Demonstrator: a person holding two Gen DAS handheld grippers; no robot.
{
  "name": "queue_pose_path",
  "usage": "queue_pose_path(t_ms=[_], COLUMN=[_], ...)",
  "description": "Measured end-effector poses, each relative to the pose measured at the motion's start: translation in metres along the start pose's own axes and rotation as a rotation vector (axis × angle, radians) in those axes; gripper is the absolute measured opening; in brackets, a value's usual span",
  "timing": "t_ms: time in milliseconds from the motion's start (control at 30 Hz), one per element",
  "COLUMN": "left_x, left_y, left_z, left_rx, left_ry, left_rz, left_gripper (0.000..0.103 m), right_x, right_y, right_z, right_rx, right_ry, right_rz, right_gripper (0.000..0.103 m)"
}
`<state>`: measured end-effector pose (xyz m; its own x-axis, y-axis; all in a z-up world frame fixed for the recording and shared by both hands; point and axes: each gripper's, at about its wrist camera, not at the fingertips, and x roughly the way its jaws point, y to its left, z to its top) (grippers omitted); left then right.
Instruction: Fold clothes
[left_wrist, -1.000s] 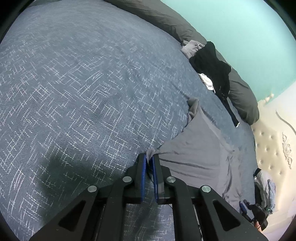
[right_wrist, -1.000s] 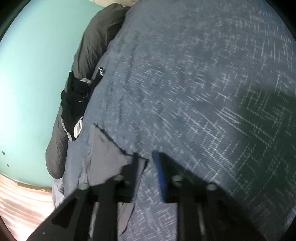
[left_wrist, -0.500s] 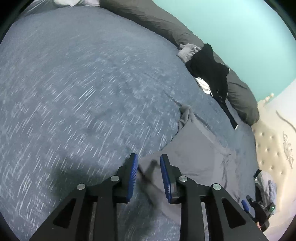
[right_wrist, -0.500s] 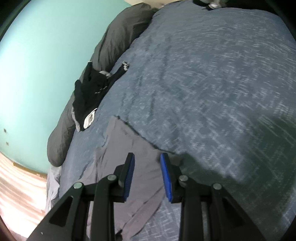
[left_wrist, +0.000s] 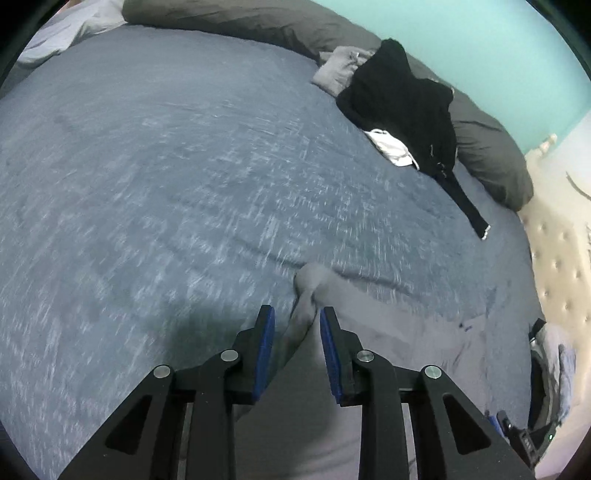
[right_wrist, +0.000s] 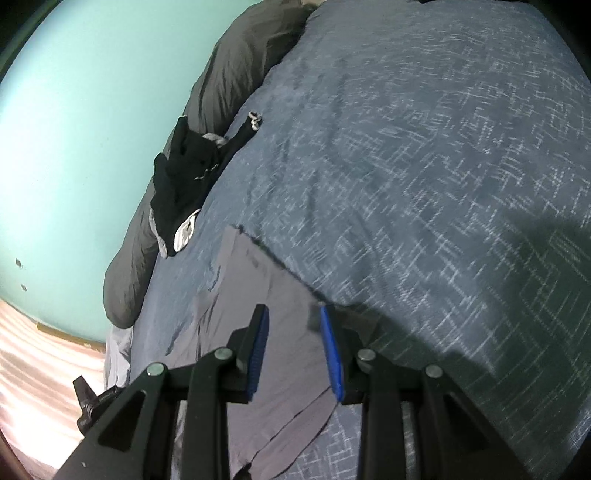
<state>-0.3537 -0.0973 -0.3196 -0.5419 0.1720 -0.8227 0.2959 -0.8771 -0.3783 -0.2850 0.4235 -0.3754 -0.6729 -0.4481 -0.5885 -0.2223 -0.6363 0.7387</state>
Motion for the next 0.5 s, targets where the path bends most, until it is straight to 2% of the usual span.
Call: queue_pose_path(t_ms=[233,367,500], left_x=[0.027,0.032,0.029], left_y=[-0.012,-0.015,-0.021], left_z=[0.016,0.018,0.021], left_rx=[0.012,0.028,0.069], left_ry=[0.047,0.051,0.038], left_rz=[0.007,0.011,0.009], left_gripper=[0.027,0.005,0.002], right_x=[0.004,0.004,0.004], right_y=[-0.003,-0.004,-0.005], right_z=[0.002,0.002,0.002], right_rx=[0.019,0.025,0.025], right_ry=[0.011,0.012,0.012], right_rz=[0.006,0.009,0.011], right_gripper=[0.029,0.029,0.029])
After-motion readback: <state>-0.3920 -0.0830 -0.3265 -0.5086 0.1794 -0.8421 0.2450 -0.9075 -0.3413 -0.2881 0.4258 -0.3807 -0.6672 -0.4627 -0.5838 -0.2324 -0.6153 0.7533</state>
